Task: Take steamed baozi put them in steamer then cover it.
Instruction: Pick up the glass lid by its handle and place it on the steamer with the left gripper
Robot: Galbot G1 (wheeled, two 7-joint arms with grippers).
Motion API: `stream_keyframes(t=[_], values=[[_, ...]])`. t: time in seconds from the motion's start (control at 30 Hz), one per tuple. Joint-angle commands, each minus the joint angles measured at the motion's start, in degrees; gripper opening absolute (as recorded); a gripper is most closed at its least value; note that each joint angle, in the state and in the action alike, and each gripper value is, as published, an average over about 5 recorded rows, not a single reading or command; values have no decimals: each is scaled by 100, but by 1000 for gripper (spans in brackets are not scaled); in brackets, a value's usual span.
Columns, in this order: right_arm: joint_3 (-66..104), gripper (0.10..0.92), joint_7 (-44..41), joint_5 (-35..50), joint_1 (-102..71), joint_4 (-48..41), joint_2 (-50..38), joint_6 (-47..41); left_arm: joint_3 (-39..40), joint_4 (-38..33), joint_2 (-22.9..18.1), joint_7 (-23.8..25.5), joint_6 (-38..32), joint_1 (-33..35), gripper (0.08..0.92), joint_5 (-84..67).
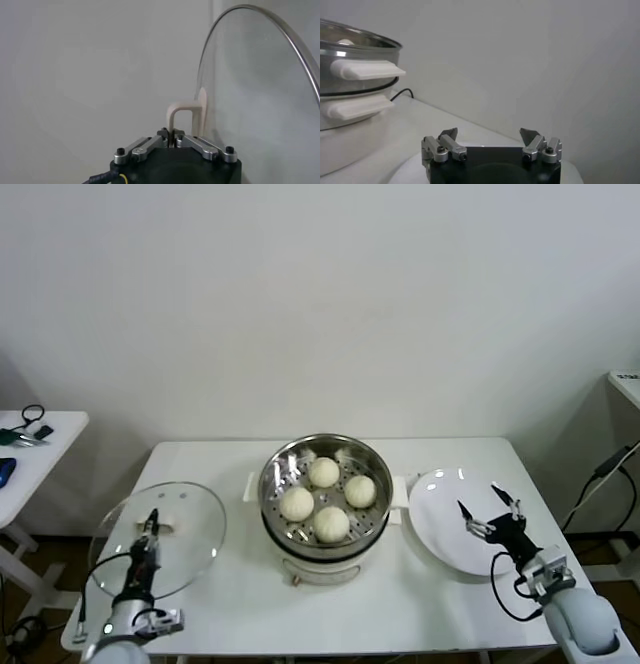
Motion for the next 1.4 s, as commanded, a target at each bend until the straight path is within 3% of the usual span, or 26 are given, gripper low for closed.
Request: stream_keyframes(t=[0.03, 0.2, 0.4, 0.53, 0.73, 1.03, 1.4], values=[[-14, 823, 8, 16, 61, -39, -34, 9, -28, -1775, 324, 49, 1270, 804, 138, -322], [-89, 823, 46, 16, 147, -72, -61, -7, 130, -2313, 740, 179, 1677, 917, 138, -335], [-223, 823, 99, -9, 275, -93, -80, -61, 922, -2386, 1333, 207, 2114, 736, 138, -313], [-331, 823, 151, -55, 366, -103, -62, -120, 1971, -2378, 1671, 425, 2592, 136, 138, -236], [-482, 823, 237, -196, 464, -138, 21, -175, 3289, -2328, 1953, 1159, 3173, -886, 138, 64], [-654, 823, 335, -403, 603, -291, 213, -194, 4094, -2208, 1445, 2078, 3422, -1435, 138, 725], [-611, 823, 419, -512, 668, -348, 353, -203, 4878, -1618, 764, 2693, 3672, -2176, 138, 1151]])
